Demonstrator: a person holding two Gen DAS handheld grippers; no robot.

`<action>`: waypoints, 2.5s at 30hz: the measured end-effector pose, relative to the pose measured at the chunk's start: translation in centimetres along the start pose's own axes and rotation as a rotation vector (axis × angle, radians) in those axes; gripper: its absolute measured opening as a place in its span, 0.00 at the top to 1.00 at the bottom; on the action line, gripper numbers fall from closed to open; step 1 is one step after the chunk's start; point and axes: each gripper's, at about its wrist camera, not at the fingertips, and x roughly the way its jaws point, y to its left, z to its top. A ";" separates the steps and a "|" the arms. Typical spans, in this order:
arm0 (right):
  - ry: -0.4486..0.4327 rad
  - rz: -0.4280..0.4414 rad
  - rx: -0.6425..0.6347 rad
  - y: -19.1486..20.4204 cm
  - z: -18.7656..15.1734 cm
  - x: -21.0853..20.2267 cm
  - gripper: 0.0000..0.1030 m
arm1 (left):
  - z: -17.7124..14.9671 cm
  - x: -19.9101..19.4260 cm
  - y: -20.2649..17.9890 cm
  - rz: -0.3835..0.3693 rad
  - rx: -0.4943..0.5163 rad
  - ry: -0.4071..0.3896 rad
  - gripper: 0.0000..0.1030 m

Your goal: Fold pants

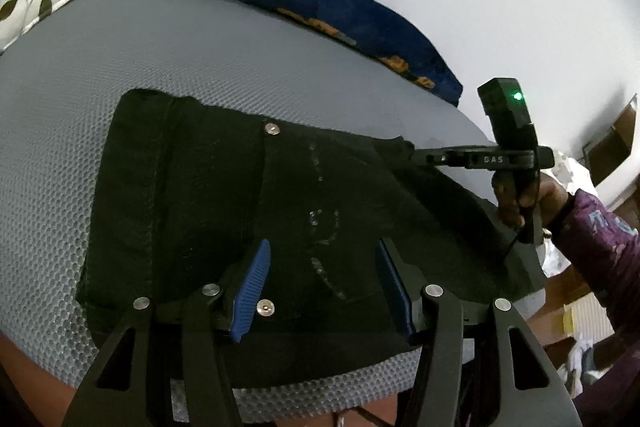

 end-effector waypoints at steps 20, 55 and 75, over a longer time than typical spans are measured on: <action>-0.082 -0.043 0.027 -1.2 0.7 -1.1 0.95 | -0.1 -0.2 0.7 0.035 -0.018 -0.008 0.46; -0.219 -0.067 0.091 -2.3 0.2 1.1 0.88 | -0.7 -0.1 1.0 0.096 0.026 -0.009 0.44; -0.318 -0.200 0.330 -1.1 -2.0 -1.8 0.54 | 3.3 0.9 3.6 0.159 0.126 0.002 0.44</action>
